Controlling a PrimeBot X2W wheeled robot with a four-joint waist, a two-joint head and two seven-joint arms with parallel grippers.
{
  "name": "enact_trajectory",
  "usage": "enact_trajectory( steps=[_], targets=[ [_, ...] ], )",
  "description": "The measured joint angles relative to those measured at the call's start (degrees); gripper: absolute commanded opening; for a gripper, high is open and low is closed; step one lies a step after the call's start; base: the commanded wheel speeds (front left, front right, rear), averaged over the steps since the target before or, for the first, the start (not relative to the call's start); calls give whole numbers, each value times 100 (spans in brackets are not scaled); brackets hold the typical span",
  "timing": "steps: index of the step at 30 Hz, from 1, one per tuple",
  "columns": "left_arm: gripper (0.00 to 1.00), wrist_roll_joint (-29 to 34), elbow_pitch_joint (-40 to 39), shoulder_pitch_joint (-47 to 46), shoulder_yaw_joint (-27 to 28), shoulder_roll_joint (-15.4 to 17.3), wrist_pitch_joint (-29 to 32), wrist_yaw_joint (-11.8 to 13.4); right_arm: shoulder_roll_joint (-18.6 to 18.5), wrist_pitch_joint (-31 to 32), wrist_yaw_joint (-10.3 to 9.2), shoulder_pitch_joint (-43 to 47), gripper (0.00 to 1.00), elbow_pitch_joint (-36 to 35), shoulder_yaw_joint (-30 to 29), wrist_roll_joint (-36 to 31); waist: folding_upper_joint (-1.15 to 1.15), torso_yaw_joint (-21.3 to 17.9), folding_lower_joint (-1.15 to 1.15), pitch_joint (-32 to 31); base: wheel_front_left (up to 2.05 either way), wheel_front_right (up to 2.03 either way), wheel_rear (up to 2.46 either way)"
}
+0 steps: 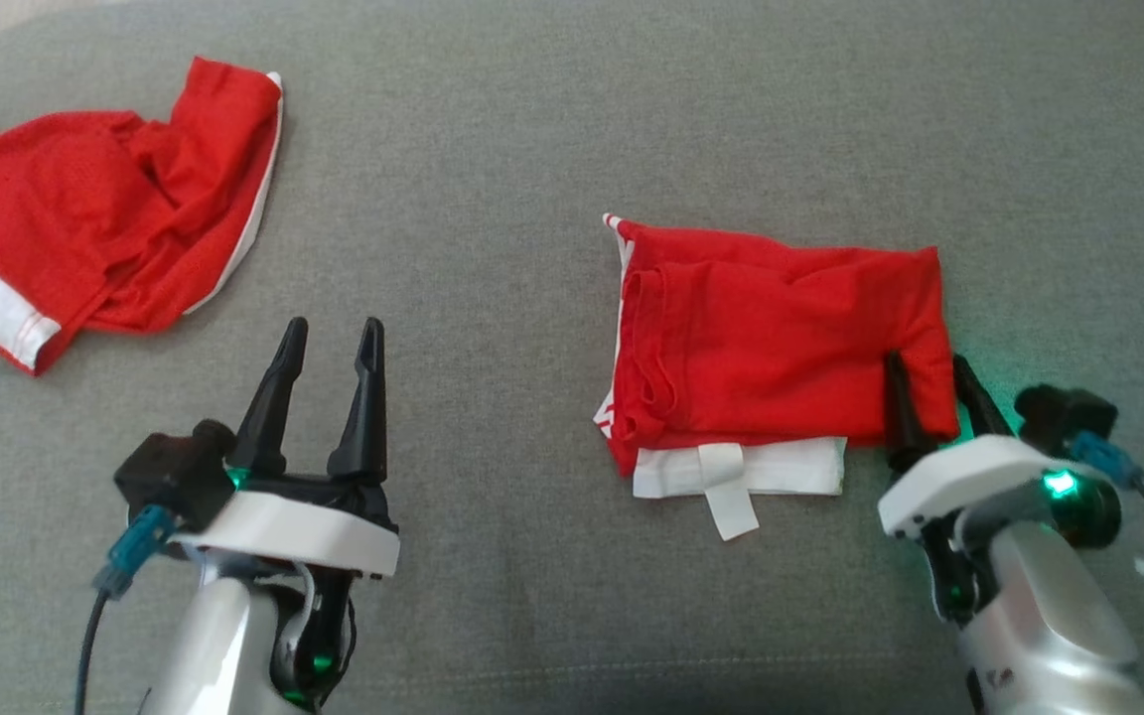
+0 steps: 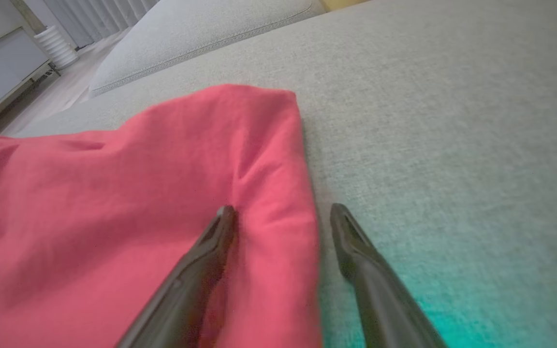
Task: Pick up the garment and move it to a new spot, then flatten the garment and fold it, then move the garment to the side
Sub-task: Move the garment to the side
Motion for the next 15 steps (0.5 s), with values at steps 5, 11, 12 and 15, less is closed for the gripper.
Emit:
enact_trajectory(
  steps=[5,11,12,15],
  targets=[
    [100,7,25,-17,24,1,0,-2,-2,-87,0,-279,0,68,283,-328,0,-101,0,69,0,0,0],
    [100,58,44,-101,31,0,0,-9,-246,-44,0,-569,0,-202,293,-1321,0,-358,0,125,0,0,0],
    [100,58,41,-136,29,0,0,-34,-413,15,0,-645,0,-289,375,-1444,0,-407,0,147,0,0,0],
    [100,132,44,-269,21,-1,0,-58,-1025,204,0,-922,0,-506,560,-1538,0,-521,0,293,0,0,0]
  ],
)
